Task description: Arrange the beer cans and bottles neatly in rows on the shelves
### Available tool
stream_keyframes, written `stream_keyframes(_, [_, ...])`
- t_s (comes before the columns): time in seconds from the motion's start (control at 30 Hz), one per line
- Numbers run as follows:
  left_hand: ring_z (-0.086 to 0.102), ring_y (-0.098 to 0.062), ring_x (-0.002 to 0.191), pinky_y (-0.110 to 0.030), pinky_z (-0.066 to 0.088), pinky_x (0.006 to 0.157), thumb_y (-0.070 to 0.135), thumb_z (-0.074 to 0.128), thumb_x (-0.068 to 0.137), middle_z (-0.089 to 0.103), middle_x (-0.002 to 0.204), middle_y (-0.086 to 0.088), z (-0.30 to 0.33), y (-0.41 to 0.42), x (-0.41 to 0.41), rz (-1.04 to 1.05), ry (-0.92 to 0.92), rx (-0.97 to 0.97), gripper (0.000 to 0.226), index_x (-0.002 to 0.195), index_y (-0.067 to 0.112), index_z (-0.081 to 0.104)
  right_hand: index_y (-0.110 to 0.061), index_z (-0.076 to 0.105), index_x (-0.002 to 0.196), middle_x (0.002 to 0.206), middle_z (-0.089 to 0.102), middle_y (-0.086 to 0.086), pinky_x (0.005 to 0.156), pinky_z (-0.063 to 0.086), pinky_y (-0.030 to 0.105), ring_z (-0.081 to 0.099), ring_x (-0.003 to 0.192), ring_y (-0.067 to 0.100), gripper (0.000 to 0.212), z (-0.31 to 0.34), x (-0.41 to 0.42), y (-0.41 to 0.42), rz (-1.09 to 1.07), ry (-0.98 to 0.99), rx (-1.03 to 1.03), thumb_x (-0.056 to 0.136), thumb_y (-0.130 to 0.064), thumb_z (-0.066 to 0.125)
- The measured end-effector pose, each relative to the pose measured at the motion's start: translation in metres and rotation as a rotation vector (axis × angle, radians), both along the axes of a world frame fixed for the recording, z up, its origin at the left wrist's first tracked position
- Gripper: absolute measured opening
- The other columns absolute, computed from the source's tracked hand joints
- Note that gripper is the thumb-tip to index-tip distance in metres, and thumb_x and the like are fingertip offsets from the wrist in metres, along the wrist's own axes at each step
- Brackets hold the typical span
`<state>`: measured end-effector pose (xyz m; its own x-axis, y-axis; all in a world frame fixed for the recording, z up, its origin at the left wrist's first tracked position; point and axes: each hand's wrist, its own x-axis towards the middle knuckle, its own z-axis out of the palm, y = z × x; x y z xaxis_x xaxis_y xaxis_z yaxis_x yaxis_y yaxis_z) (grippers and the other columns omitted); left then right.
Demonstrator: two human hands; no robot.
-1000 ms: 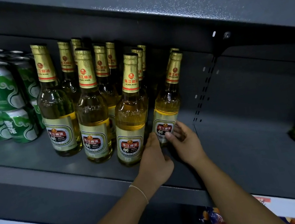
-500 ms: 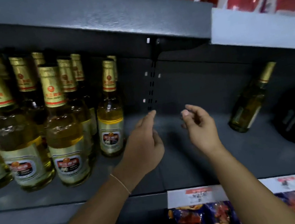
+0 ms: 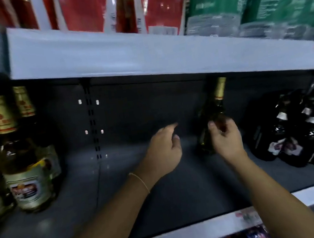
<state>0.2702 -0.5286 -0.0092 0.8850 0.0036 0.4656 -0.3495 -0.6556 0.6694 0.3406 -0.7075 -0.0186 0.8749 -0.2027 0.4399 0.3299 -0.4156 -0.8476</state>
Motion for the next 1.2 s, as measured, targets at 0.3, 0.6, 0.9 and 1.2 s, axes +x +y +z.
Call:
stream_keyframes(0.3, [0.039,-0.015,0.135,-0.025,0.030,0.113,0.022,0.038,0.103,0.042,0.148,-0.005,-0.014,-0.048,0.043,0.023,0.092,-0.024,0.044,0.147,0.016,0.037,-0.019,0.048,0.128,0.123,0.060,0.007,0.101,0.049,0.048,0.059,0.114,0.028,0.065,-0.030,0.088,-0.052,0.057,0.189,-0.027,0.072,-0.036,0.078])
stream_keyframes(0.6, [0.037,-0.015,0.137,-0.029,0.030,0.116,0.020,0.041,0.101,0.040,0.150,-0.004,-0.021,-0.050,0.050,0.083,0.139,-0.030,0.046,0.147,0.018,0.035,-0.023,0.056,0.126,0.113,0.067,-0.006,0.092,0.055,0.037,0.065,0.103,0.016,0.092,-0.029,0.105,-0.052,0.193,0.301,-0.037,0.048,-0.049,0.094])
stream_keyframes(0.9, [0.035,-0.016,0.139,-0.020,0.027,0.113,0.011,0.044,0.099,0.036,0.152,-0.007,-0.036,-0.039,0.039,0.124,0.255,0.001,0.052,0.149,0.014,0.031,-0.025,0.065,0.098,0.101,0.075,0.001,0.089,0.056,0.040,0.071,0.095,0.018,0.043,-0.034,0.091,-0.038,0.552,0.307,0.001,0.067,-0.005,0.088])
stream_keyframes(1.2, [0.036,-0.015,0.137,-0.005,0.020,0.092,0.023,0.058,0.094,0.039,0.150,-0.004,-0.048,-0.014,0.019,0.154,0.403,0.052,0.062,0.148,0.011,0.031,-0.019,0.072,0.093,0.092,0.077,-0.002,0.082,0.060,0.041,0.074,0.087,0.014,0.040,-0.043,0.067,-0.001,0.570,0.239,0.057,0.060,-0.016,0.094])
